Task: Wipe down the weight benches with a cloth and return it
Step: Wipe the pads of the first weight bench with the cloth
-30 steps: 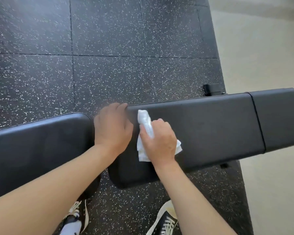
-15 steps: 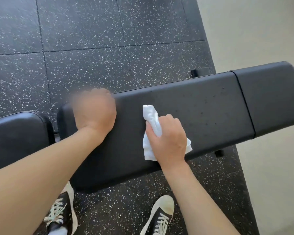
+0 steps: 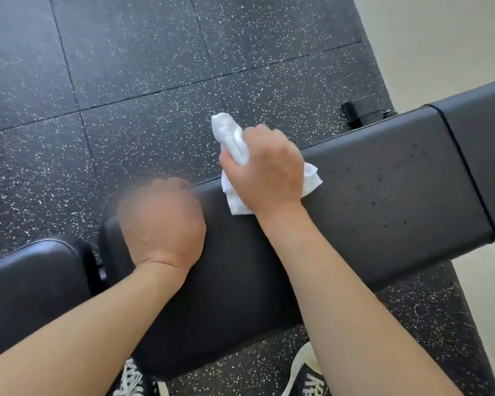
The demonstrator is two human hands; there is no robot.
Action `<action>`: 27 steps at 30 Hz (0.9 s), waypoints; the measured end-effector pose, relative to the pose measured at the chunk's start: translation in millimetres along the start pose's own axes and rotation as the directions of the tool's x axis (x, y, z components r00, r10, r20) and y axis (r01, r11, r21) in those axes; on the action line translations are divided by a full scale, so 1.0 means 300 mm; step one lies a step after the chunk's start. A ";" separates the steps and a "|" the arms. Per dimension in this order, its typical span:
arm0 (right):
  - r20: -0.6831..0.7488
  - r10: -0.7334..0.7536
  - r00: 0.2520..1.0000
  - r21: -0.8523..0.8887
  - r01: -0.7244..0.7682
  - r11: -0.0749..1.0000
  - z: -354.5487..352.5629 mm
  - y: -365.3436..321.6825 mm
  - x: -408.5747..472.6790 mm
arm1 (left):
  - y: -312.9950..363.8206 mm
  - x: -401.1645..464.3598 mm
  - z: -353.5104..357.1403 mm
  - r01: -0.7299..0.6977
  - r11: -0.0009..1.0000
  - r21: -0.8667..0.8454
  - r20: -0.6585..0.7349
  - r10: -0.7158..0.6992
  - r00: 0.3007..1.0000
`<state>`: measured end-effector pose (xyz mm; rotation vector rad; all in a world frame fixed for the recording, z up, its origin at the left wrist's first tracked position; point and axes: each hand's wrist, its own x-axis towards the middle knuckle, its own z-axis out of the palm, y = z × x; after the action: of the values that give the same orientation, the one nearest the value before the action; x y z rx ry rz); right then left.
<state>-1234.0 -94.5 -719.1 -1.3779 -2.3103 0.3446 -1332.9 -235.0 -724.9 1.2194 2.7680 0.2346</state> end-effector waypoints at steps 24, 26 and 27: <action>-0.081 -0.029 0.996 0.076 0.036 0.996 -0.038 0.043 -0.136 | 0.007 0.004 0.002 -0.004 1.000 0.002 -0.003 0.004 1.000; -0.030 -0.018 0.999 0.070 0.020 0.997 0.004 -0.002 -0.033 | 0.012 0.003 -0.001 -0.006 1.000 0.001 -0.003 0.006 1.000; -0.004 -0.023 1.000 0.049 0.023 0.999 0.018 -0.021 -0.009 | 0.011 0.002 -0.001 -0.007 1.000 0.005 -0.004 0.007 1.000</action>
<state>-1240.4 -99.8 -721.9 -1.3262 -2.2978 0.3886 -1331.0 -232.6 -724.1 1.2308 2.7696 0.2310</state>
